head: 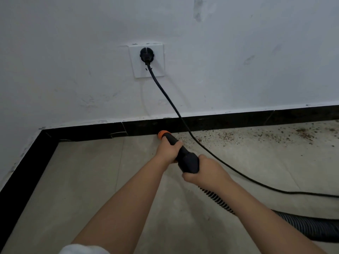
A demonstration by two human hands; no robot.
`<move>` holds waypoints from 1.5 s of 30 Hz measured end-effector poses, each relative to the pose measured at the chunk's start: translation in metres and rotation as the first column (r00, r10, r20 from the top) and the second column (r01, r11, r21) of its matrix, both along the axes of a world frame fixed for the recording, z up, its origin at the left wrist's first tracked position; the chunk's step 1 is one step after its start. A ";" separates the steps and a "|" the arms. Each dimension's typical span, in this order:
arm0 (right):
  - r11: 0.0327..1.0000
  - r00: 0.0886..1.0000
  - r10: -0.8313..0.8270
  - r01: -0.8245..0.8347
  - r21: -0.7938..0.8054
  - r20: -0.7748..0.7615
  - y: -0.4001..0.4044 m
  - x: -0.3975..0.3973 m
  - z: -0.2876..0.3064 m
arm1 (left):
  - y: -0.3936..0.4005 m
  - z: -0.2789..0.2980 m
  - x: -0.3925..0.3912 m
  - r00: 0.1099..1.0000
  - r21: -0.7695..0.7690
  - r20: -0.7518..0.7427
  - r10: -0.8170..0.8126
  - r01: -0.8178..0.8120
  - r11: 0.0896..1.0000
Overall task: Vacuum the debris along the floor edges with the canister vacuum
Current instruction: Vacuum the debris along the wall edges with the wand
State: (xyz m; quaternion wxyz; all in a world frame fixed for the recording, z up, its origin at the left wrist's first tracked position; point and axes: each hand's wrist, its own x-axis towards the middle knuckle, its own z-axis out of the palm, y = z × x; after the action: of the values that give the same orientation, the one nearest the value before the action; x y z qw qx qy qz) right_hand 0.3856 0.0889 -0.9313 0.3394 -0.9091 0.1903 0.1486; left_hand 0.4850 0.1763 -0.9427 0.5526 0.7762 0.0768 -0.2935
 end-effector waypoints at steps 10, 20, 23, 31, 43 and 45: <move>0.994 0.994 0.112 -0.113 0.010 0.004 0.033 0.021 -0.003 | 0.043 -0.008 0.013 0.996 0.056 0.025 0.089 -0.091 0.994; 0.951 0.956 0.292 -0.288 0.110 -0.024 0.068 0.030 -0.004 | 0.101 -0.010 -0.007 0.919 0.014 0.063 0.390 -0.392 0.920; 0.926 0.932 0.362 -0.356 0.123 -0.031 0.080 0.029 -0.003 | 0.119 -0.009 -0.018 0.886 0.024 0.065 0.460 -0.462 0.887; 0.900 0.914 0.407 -0.399 0.177 -0.008 0.135 0.042 0.010 | 0.168 0.007 -0.017 0.828 0.000 0.121 0.548 -0.552 0.834; 0.904 0.906 0.424 -0.422 0.070 -0.010 0.175 0.050 0.011 | 0.210 -0.005 -0.003 0.853 -0.057 0.035 0.521 -0.519 0.853; 0.916 0.919 0.393 -0.393 0.086 0.022 0.186 0.055 0.001 | 0.219 -0.007 0.008 0.879 -0.008 0.075 0.470 -0.471 0.882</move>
State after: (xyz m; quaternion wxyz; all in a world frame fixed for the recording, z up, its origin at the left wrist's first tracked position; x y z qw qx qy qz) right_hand 0.4408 0.2753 -0.9300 0.3430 -0.9132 -0.0036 0.2199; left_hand 0.4929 0.3952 -0.9497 0.6058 0.7477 0.2437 -0.1210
